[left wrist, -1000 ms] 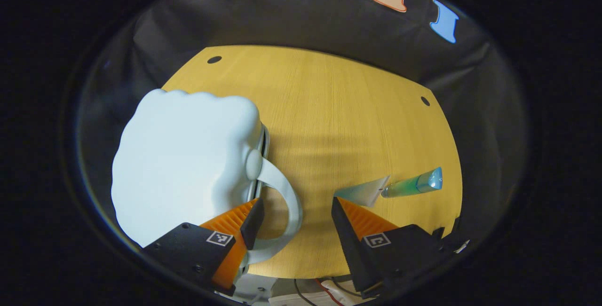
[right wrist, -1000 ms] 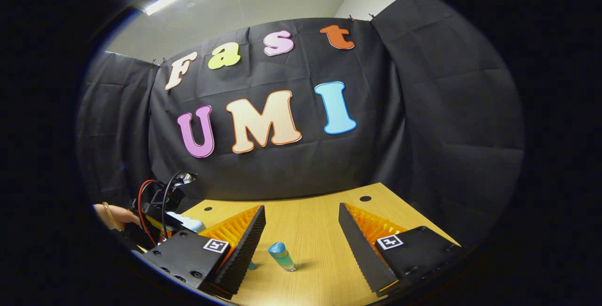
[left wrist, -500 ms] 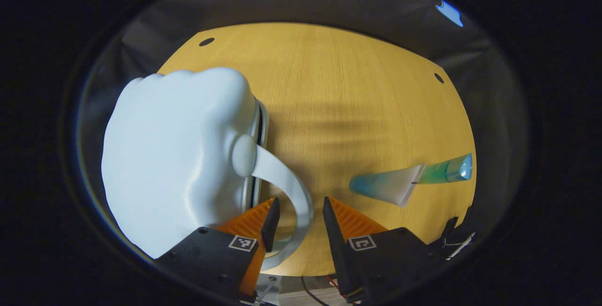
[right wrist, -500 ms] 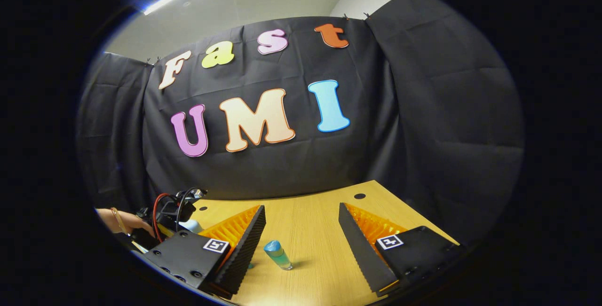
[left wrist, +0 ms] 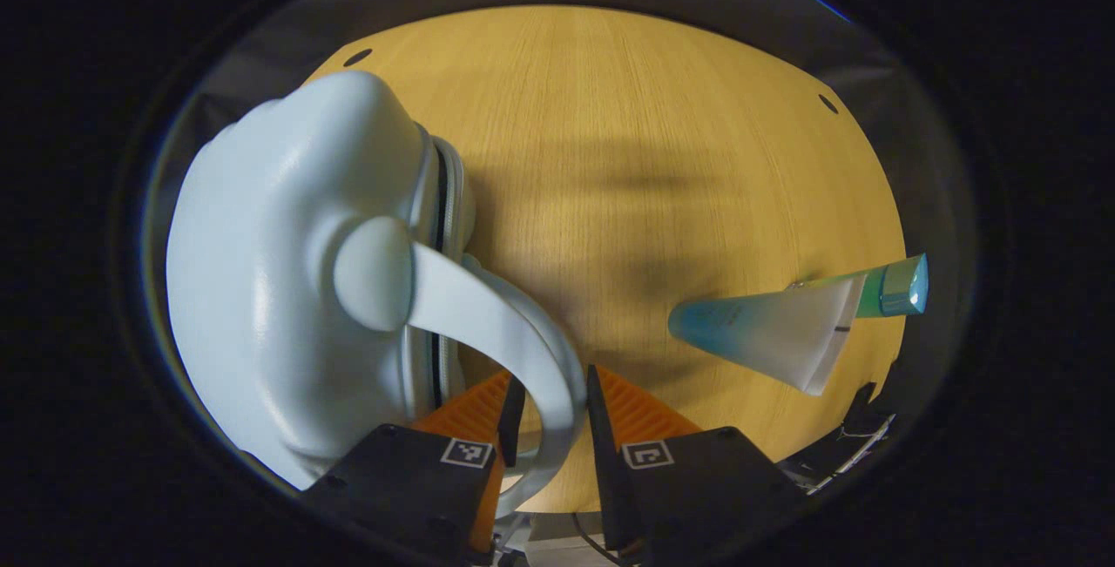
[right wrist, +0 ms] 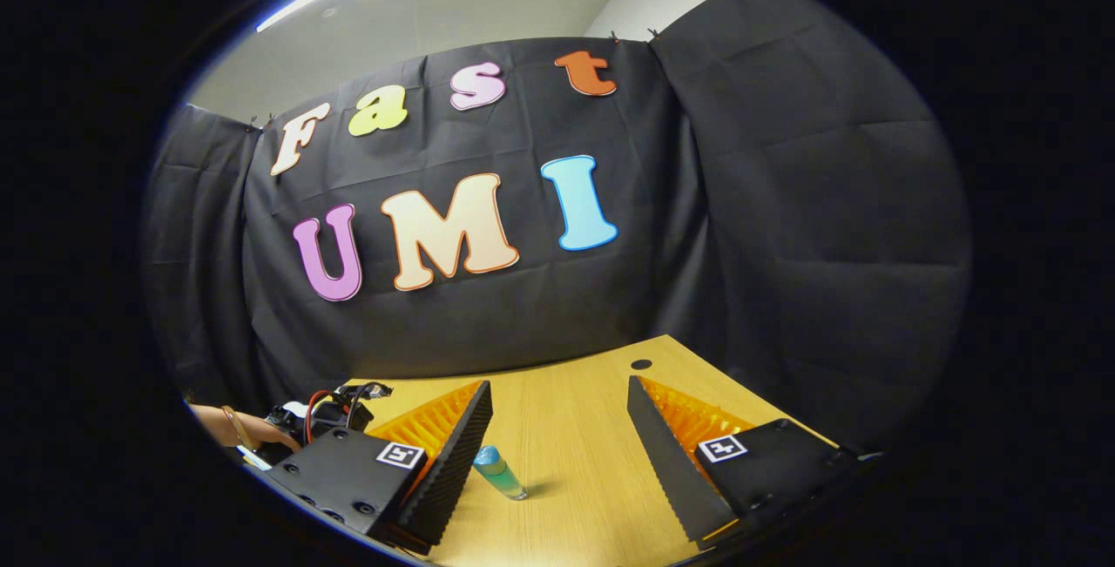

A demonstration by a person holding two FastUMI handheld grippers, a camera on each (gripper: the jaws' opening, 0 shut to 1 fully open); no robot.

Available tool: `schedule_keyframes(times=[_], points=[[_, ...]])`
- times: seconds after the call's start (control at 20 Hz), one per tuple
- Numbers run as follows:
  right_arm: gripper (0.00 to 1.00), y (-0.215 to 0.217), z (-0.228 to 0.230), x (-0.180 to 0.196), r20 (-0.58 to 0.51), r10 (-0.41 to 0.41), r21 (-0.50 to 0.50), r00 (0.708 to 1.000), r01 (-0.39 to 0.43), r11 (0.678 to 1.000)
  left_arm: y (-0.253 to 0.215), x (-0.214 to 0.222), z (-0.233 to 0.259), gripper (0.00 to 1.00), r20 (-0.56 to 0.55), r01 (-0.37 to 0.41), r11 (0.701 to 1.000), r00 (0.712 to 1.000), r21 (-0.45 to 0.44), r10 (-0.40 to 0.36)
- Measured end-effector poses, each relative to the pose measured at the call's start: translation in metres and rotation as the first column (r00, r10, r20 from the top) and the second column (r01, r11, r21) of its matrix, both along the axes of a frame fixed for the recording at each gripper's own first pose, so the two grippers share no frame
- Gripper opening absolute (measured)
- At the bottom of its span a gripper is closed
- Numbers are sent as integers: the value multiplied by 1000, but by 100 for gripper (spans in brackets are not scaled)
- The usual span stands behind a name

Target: First open the suitcase, pack the skin care products into it, and then close the suitcase.

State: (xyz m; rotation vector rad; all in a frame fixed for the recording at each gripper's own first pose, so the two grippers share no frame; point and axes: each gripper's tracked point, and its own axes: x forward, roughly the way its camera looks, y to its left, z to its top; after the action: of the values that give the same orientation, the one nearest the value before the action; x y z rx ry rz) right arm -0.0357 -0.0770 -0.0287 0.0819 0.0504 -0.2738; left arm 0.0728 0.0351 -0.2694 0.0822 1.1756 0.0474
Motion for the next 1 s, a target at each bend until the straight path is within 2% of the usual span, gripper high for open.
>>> schedule_keyframes(times=[0.05,0.2,0.25,0.3,0.35,0.7,1.0], points=[[98,-1,0,-1,-3,-6,2,1000,6,1000,-1,0,0,27,-2,1,1000,1000,-1,-1],[98,-2,-5,-6,-14,-17,7,1000,17,1000,-3,0,6,19,-4,42,999,999,0,-42],[98,-1,-5,-7,-15,-17,6,1000,17,1000,-4,0,9,13,-2,47,999,999,1,-47],[94,0,-4,-6,-15,-17,3,1000,17,1000,-4,0,8,12,0,49,999,999,-3,-49],[98,2,-4,-6,-14,-14,1,1000,14,1000,-4,-1,9,12,-3,47,999,999,-7,-47],[98,13,-7,-2,-27,8,-3,1000,-8,1000,-15,0,29,12,45,61,996,997,-61,-59],[98,20,-11,-3,-42,22,-15,999,-23,1000,-21,-6,71,12,98,80,991,993,-109,-69]])
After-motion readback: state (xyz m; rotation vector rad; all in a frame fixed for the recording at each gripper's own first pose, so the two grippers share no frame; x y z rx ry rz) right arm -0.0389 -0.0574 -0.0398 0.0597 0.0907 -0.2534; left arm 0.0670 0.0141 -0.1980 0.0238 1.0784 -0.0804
